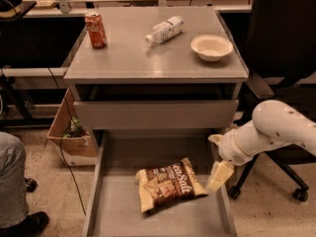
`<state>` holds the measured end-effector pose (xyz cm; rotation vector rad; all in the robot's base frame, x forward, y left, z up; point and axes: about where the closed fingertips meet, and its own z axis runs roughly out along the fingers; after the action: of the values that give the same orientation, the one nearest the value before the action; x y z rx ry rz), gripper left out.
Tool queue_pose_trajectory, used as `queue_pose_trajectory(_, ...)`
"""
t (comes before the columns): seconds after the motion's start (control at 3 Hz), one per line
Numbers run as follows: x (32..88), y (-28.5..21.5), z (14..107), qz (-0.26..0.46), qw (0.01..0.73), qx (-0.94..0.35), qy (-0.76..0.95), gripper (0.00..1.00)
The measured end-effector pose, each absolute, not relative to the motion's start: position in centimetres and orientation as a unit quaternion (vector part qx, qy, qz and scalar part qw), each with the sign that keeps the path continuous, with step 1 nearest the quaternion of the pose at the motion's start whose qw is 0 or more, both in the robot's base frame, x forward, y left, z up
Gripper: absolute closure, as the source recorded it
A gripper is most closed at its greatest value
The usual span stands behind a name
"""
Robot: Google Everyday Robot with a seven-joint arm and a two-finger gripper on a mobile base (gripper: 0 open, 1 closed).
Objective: Pick brown chip bag from middle drawer and place on counter
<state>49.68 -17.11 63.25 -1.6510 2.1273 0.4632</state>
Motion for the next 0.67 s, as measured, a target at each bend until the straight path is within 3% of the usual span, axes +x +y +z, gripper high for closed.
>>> queue_pose_trajectory(0.67, 52.2, -12.4, 49.5, 0.229, 0.246, -0.578, 0.743, 0.0)
